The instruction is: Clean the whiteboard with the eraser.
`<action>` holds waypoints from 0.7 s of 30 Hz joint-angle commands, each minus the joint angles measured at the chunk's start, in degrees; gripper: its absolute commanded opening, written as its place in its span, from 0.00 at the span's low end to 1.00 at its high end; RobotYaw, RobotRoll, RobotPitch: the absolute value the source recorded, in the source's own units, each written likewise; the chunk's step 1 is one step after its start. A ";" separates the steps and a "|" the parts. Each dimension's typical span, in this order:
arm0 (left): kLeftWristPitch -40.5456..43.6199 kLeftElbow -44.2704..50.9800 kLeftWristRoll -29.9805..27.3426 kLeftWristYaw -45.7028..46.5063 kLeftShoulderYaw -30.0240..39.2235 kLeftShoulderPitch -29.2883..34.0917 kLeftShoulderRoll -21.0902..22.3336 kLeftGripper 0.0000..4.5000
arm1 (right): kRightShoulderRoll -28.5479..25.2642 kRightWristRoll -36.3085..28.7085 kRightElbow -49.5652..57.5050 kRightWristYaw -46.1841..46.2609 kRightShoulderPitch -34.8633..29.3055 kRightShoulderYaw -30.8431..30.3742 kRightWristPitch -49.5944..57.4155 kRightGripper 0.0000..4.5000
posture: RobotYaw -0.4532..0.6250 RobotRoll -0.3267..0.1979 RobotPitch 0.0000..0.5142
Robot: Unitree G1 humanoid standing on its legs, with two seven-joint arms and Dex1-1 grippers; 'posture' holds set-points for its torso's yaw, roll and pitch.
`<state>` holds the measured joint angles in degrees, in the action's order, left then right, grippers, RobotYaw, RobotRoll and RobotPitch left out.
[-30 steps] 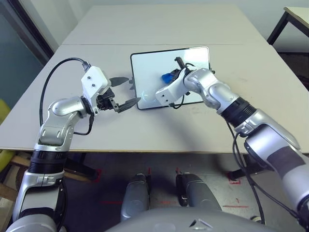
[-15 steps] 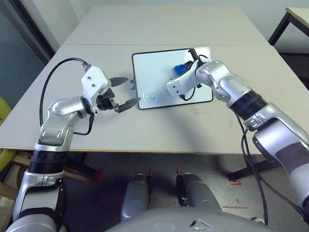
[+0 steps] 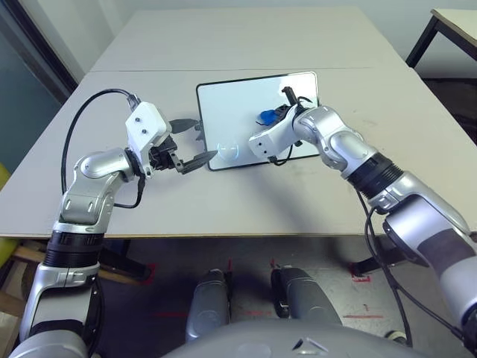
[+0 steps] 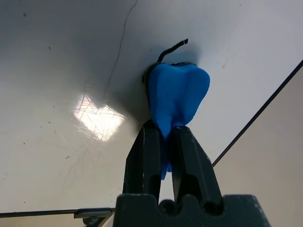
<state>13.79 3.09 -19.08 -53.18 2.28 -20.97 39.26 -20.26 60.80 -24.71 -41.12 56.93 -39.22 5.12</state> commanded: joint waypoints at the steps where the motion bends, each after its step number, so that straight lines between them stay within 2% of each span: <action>1: 0.11 0.24 0.25 -0.28 0.27 0.27 0.51 1.00 | 1.52 0.04 -0.64 -1.41 -1.91 -2.47 -1.30 0.03 | 0.36 0.62 0.15; 14: 0.35 0.59 0.18 -0.22 0.40 0.53 0.66 1.00 | 3.80 0.65 -1.11 -0.55 -3.43 -3.42 -2.28 0.03 | 0.36 0.62 0.15; 21: 0.33 0.53 0.19 -0.31 0.26 0.37 0.59 1.00 | 1.14 1.31 -4.44 1.03 -3.14 -2.55 -2.99 0.03 | 0.36 0.62 0.15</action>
<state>13.82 3.38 -19.09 -53.17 2.29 -20.97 39.28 -17.70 61.91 -24.54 -39.27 55.45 -40.46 2.47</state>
